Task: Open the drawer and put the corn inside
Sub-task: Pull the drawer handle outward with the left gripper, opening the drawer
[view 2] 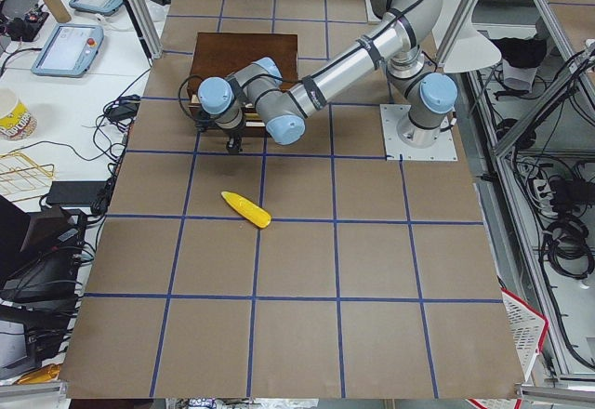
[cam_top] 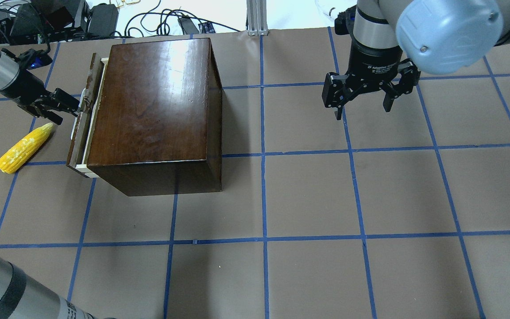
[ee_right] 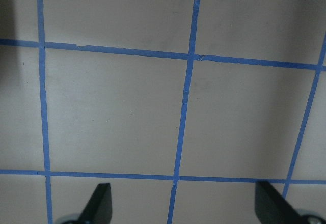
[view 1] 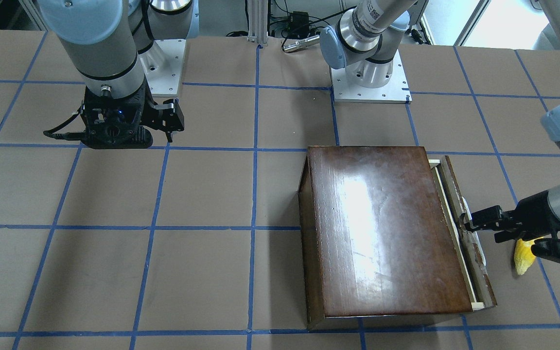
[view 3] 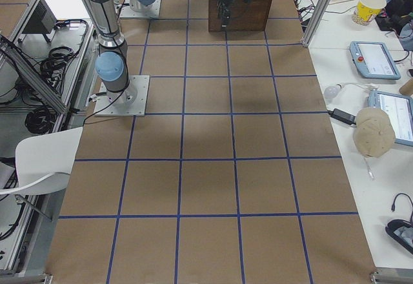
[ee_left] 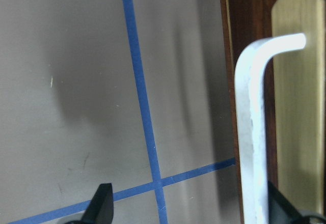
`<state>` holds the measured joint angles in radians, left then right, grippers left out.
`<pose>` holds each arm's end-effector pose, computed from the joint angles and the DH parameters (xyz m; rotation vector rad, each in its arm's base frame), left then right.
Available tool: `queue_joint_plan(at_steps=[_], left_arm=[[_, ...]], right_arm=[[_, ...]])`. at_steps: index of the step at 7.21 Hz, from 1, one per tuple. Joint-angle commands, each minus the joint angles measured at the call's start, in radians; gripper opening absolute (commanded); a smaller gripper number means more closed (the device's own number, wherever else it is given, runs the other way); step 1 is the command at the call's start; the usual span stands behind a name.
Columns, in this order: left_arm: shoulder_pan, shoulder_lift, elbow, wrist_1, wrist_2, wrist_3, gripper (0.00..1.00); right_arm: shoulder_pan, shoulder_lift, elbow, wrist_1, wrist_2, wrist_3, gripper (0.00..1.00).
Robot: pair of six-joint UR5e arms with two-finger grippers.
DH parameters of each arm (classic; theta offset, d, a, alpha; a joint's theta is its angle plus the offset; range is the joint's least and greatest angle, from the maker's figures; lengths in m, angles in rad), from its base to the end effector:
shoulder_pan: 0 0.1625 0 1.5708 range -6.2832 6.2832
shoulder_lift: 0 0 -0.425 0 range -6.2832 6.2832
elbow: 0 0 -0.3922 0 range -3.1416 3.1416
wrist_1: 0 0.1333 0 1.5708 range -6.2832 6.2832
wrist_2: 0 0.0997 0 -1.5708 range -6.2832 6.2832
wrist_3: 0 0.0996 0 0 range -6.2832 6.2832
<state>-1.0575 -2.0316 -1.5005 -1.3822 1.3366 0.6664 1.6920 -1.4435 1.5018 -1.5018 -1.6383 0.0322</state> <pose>0.1731 -0.6255 0.2790 -0.1831 -2.8294 -0.0532 0.1899 -0.5126 0.4500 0.1427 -3.0557 -0.1865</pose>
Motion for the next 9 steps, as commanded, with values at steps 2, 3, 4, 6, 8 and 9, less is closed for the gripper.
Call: queue_joint_plan(at_steps=[2,3,4,6,8,9], left_arm=[[0.045,-0.03,0.04,-0.006,0.025,0.045,1.0],[0.047,-0.033,0.051,-0.006,0.036,0.05,1.0],[0.05,-0.032,0.051,-0.003,0.038,0.05,1.0],[0.057,-0.033,0.052,-0.001,0.041,0.09,1.0],[0.074,-0.038,0.06,-0.003,0.039,0.101,1.0],[0.076,-0.036,0.06,-0.003,0.039,0.101,1.0]], right_arm=[[0.0,0.0,0.0,0.0,0.0,0.0,1.0],[0.0,0.0,0.0,0.0,0.0,0.0,1.0],[0.0,0.0,0.0,0.0,0.0,0.0,1.0],[0.0,0.0,0.0,0.0,0.0,0.0,1.0],[0.0,0.0,0.0,0.0,0.0,0.0,1.0],[0.0,0.0,0.0,0.0,0.0,0.0,1.0]])
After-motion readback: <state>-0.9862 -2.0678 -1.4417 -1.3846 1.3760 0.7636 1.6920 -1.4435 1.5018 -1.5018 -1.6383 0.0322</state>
